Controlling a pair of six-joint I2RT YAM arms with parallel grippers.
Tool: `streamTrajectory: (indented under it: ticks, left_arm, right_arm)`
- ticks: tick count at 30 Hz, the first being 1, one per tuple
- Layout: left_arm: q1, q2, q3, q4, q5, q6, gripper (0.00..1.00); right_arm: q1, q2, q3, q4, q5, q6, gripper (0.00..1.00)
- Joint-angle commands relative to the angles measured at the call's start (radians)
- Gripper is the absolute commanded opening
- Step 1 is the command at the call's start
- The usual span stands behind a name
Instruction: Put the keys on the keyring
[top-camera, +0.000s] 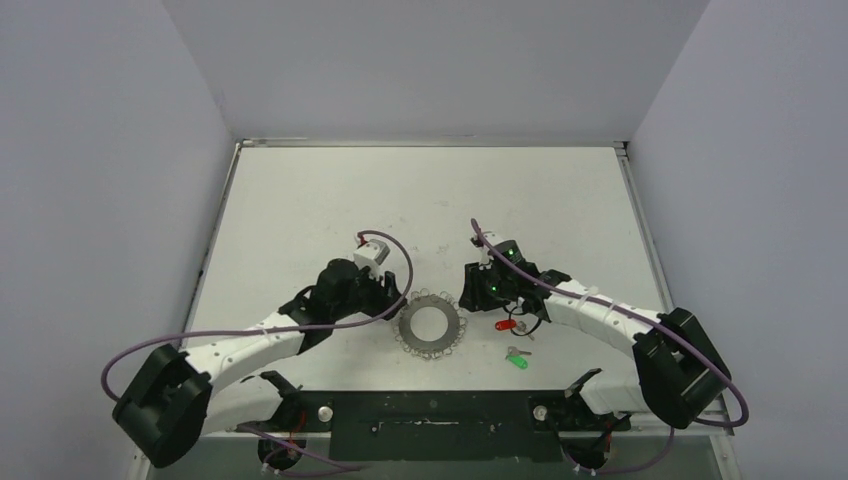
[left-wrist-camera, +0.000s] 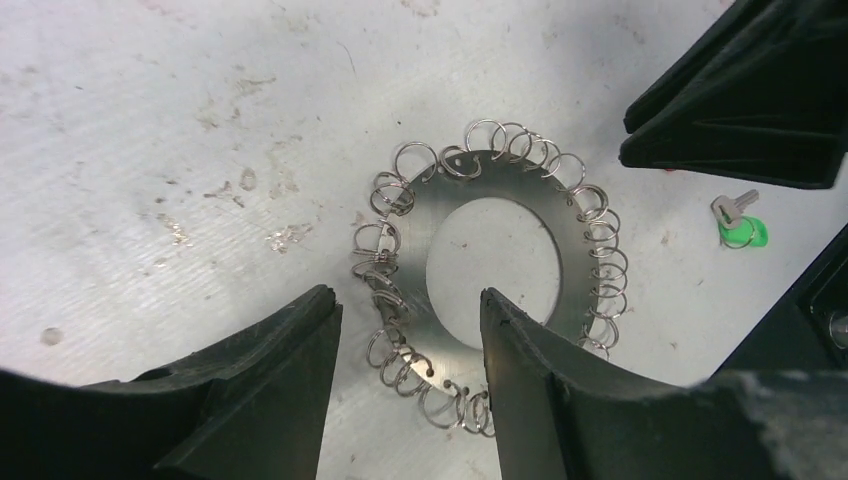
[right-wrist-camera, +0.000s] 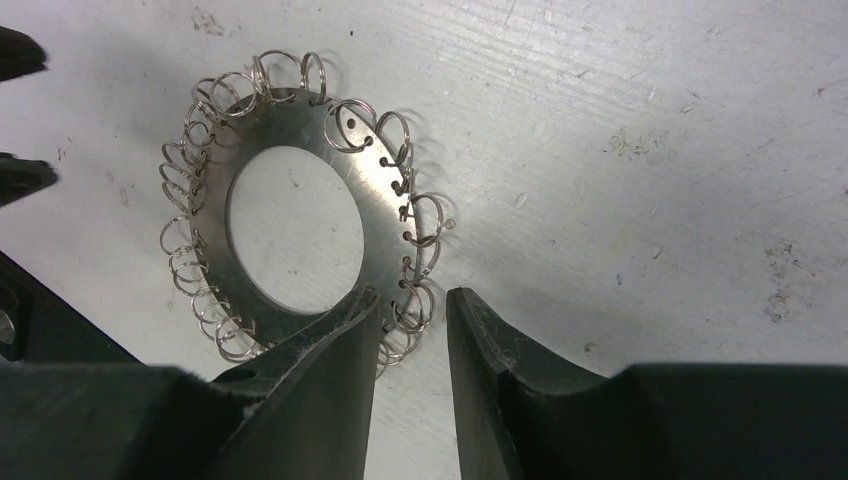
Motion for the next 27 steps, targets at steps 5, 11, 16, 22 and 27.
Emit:
streamTrajectory:
  ticks: [5,11,16,22,27]
  left_arm:
    - [-0.009,-0.371,-0.105,-0.122,-0.021,0.269,0.52]
    - [-0.015,-0.517,-0.201,-0.032,0.187,0.446,0.53]
    - [-0.036,-0.497,-0.191,-0.026,0.255,0.56,0.55]
    - [-0.079,-0.425,-0.138,-0.07,0.272,0.755,0.55]
    - [-0.142,-0.369,-0.086,-0.214,0.211,0.954,0.53]
  right_arm:
    - [-0.014,-0.051,0.001,0.006,-0.013,-0.037,0.32]
    - [-0.018,-0.039,0.003,0.009,-0.028,-0.043,0.33]
    - [-0.018,-0.034,0.004,0.009,-0.032,-0.044,0.33]
    - [-0.018,-0.032,0.0,0.013,-0.033,-0.045,0.33]
    - [-0.018,-0.035,-0.005,0.013,-0.033,-0.045,0.33]
